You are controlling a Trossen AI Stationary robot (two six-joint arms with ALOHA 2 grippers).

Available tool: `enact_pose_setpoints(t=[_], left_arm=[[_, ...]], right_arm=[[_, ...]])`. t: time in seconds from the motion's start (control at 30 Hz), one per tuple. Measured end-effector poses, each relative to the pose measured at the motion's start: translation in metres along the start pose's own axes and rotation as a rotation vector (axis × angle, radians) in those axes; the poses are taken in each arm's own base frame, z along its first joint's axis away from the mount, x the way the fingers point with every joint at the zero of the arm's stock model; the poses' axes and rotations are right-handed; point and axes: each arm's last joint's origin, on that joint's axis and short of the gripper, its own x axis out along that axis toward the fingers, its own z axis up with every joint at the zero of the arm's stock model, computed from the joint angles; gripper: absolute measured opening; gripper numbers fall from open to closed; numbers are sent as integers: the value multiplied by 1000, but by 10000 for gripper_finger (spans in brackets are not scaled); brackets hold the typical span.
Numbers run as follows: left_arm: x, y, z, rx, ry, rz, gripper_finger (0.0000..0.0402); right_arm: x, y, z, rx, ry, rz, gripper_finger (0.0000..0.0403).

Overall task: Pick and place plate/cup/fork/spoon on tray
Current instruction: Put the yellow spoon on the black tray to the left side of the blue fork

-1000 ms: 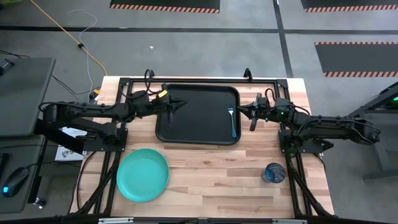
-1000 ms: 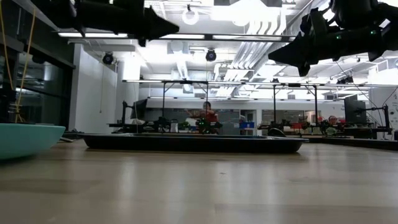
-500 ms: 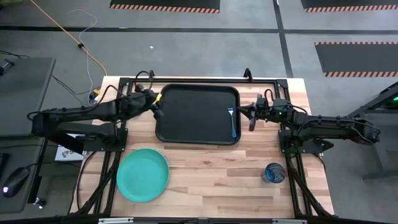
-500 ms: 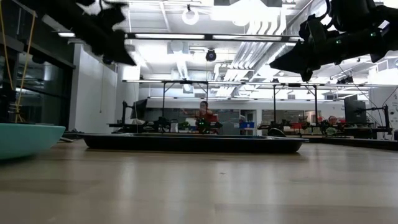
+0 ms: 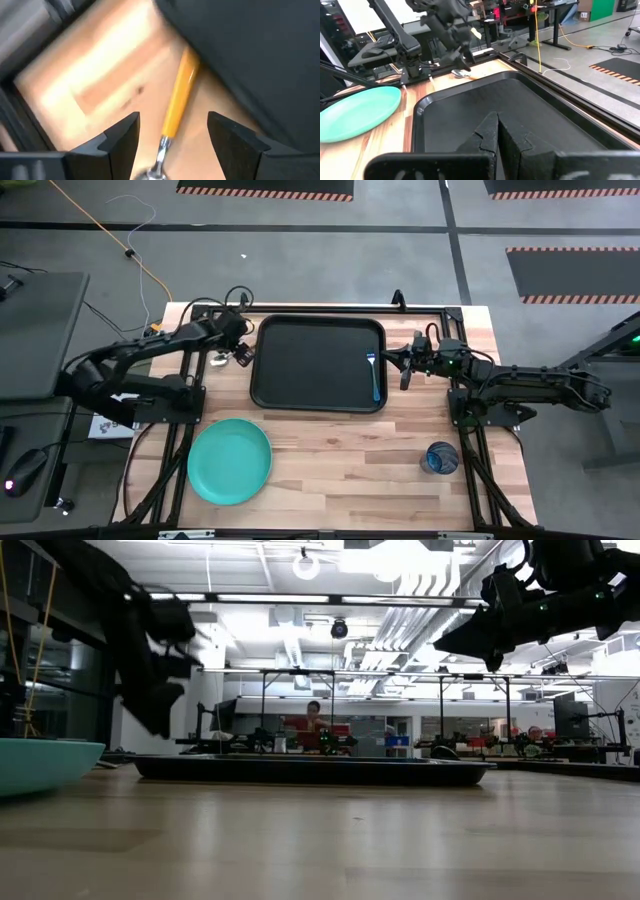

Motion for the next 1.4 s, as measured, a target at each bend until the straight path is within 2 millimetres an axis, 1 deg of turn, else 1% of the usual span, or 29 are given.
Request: enact_pose_setpoints(t=[0.13, 0.23, 0.5, 0.57, 0.63, 0.73, 0.83, 0.87, 0.9, 1.0, 1.1, 1.17, 1.27, 1.4], left_arm=[[18, 7, -2, -34, 101, 2, 225], [27, 10, 2, -40, 143, 21, 225], [46, 8, 10, -13, 232, 35, 223], [48, 6, 12, -15, 246, 46, 211], [48, 5, 13, -23, 251, 41, 185], [47, 4, 15, -35, 257, 28, 123], [45, 6, 17, -33, 271, 40, 43], [44, 6, 19, -30, 268, 54, 24], [43, 7, 21, -31, 259, 67, 14], [38, 10, 26, -16, 281, 127, 16], [28, 14, 39, -17, 259, 198, 3], [20, 16, 46, -36, 231, 227, 2], [8, 18, 54, -57, 171, 192, 0], [2, 18, 54, -64, 151, 171, 0]], right_arm=[[0, 0, 0, 0, 0, 0, 0], [0, 0, 0, -7, -1, 0, 0], [0, 0, 0, -8, -1, 0, 0], [0, 0, 0, -8, 0, 0, 0], [0, 0, 0, -7, 2, 0, 0], [0, 0, 0, -7, 2, -1, 0], [0, 0, 0, -7, 2, -1, 0], [0, 0, 0, -8, 3, 0, 0], [0, 0, 0, -8, 3, -1, 0], [0, 0, 0, -8, 3, 0, 0], [0, 0, 0, -8, 3, 0, 0], [0, 0, 0, -8, 3, 0, 0], [0, 0, 0, -8, 3, -1, 0], [0, 0, 0, -8, 3, 0, 0]])
